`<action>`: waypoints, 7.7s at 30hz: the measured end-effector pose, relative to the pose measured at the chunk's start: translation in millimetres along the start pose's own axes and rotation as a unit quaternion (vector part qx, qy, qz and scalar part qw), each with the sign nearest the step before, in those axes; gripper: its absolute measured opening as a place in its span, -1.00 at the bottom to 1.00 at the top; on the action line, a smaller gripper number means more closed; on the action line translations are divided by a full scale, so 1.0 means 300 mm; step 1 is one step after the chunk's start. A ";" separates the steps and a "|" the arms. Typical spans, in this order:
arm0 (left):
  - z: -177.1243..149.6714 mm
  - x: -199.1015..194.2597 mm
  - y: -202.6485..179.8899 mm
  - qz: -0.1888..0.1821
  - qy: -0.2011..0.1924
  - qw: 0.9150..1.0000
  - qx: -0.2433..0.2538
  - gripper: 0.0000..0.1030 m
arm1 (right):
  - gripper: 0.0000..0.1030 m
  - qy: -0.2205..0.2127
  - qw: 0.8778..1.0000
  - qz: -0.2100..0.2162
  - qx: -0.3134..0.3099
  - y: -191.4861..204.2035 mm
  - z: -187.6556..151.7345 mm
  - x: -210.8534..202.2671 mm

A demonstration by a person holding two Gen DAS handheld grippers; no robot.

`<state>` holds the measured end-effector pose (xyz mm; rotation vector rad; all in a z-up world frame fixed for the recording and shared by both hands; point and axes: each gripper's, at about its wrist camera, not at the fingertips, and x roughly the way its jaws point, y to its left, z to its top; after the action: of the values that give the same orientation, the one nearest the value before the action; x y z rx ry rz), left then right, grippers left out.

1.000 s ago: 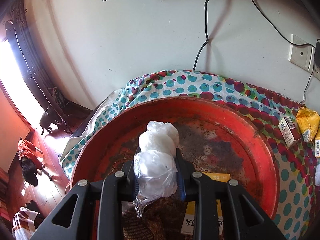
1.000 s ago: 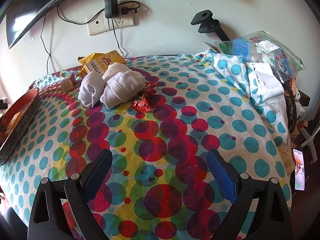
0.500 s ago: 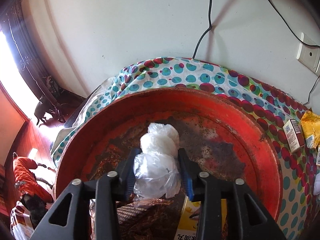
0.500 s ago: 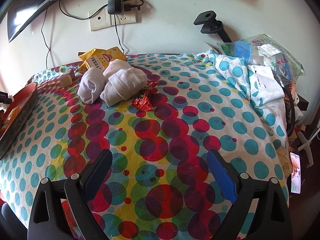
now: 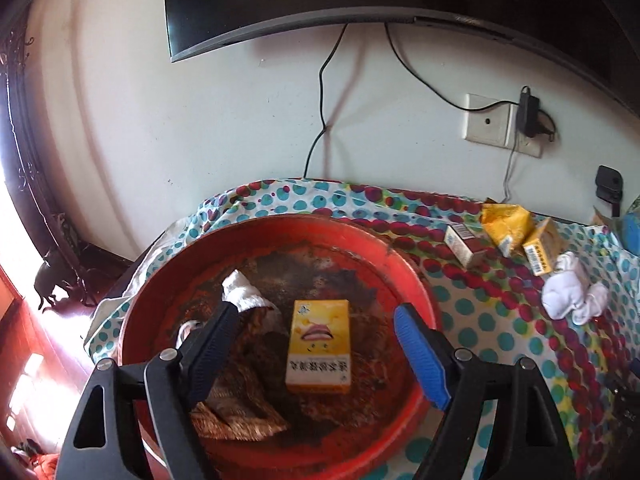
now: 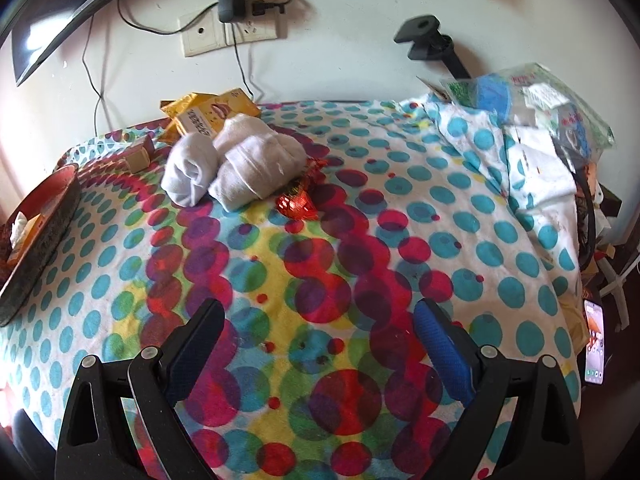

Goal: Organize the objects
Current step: 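Grasp a white sock with the right gripper and lift it, then carry the white sock into the red tray and open the right gripper, then move the left gripper toward the remaining white socks, then grasp the second white sock with the left gripper and lift it, then carry the sock toward the tray with the left gripper while the right grasps the candy bar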

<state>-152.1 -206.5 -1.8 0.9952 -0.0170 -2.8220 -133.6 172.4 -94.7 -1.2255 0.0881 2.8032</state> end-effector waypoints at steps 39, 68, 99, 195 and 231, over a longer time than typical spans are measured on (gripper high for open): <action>-0.284 -0.147 -0.161 -0.103 0.002 0.994 0.025 0.60 | -0.46 -0.019 0.997 0.001 -0.078 0.150 0.220 0.146; -0.266 -0.226 -0.120 -0.101 -0.014 0.995 0.014 0.60 | -0.53 -0.063 0.987 0.019 -0.150 0.403 0.217 -0.064; -0.380 -0.224 0.177 -0.066 0.017 0.996 -0.056 0.60 | -0.52 0.010 0.930 0.135 -0.342 1.271 0.115 0.060; -0.022 0.348 -0.937 -0.155 0.074 0.975 0.142 0.10 | 0.67 0.001 0.999 0.036 0.039 -0.123 0.090 0.089; -0.152 -0.043 -0.457 -0.165 0.013 0.983 0.085 -0.05 | -0.30 0.039 0.999 0.000 -0.027 0.067 0.260 0.251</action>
<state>-132.3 -67.2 -37.7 1.1671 -0.1008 -3.1512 -243.6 163.0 -96.8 -1.3476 0.0190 2.7749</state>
